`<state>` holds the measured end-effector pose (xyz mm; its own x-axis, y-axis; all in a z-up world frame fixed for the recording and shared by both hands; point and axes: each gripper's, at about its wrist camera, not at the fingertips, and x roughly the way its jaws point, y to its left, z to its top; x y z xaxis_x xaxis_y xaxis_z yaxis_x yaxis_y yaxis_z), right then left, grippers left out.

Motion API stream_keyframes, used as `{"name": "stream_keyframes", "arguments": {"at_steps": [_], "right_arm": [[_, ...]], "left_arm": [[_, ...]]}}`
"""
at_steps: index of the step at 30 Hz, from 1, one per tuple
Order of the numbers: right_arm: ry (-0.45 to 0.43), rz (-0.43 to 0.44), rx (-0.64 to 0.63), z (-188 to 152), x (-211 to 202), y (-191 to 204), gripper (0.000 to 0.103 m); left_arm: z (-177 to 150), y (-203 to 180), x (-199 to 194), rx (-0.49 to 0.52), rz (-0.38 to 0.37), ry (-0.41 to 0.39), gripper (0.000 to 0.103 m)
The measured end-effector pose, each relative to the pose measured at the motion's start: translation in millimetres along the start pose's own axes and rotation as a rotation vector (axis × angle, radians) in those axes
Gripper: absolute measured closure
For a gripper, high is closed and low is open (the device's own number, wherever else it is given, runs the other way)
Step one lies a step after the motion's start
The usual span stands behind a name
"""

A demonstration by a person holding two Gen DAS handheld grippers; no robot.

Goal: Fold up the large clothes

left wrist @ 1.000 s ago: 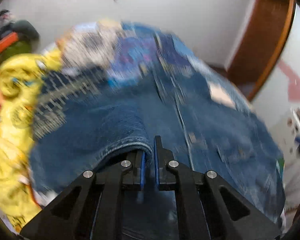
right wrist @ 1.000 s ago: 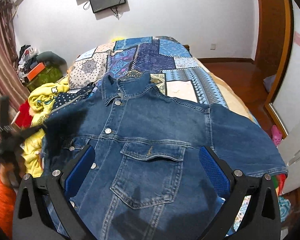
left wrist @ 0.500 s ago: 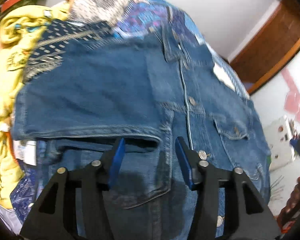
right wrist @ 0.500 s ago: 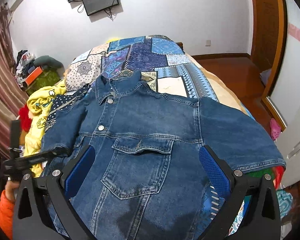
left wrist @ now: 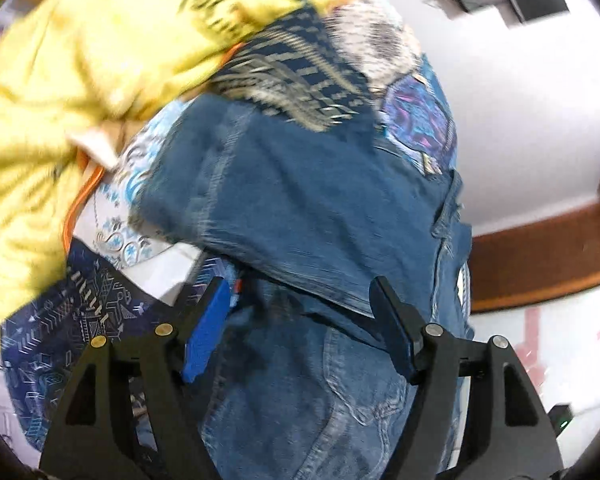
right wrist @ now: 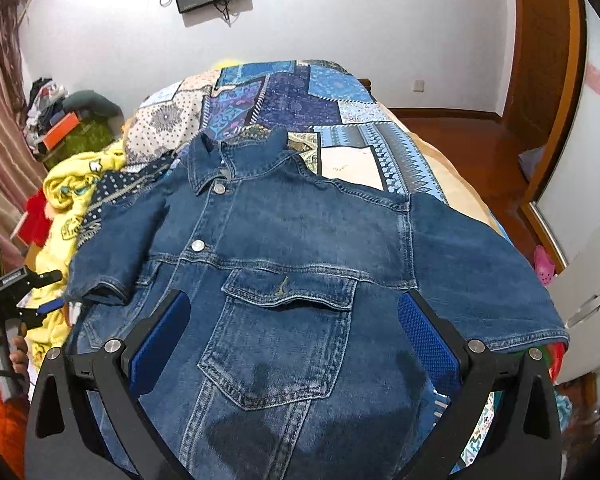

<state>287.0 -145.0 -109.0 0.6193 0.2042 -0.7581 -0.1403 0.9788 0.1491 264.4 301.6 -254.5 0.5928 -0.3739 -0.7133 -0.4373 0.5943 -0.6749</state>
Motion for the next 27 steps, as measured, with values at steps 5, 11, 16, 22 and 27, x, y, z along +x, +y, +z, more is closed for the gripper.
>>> {"name": "stream_keyframes", "arguments": {"at_steps": [5, 11, 16, 22, 27], "right_arm": [[0.018, -0.002, -0.010, 2, 9, 5, 0.000], [0.035, -0.014, -0.030, 3, 17, 8, 0.000], [0.046, -0.005, -0.022, 3, 19, 7, 0.000], [0.025, -0.002, -0.019, 4, 9, 2, 0.000], [-0.004, 0.010, 0.018, 4, -2, -12, 0.000]], "left_arm": [[9, 29, 23, -0.121, -0.053, 0.031, 0.033], [29, 28, 40, -0.147, -0.066, -0.001, 0.033], [37, 16, 52, -0.072, 0.056, -0.035, 0.060], [32, -9, 27, 0.047, 0.129, -0.120, 0.090], [29, -77, -12, 0.219, 0.138, -0.227, 0.091]]}}
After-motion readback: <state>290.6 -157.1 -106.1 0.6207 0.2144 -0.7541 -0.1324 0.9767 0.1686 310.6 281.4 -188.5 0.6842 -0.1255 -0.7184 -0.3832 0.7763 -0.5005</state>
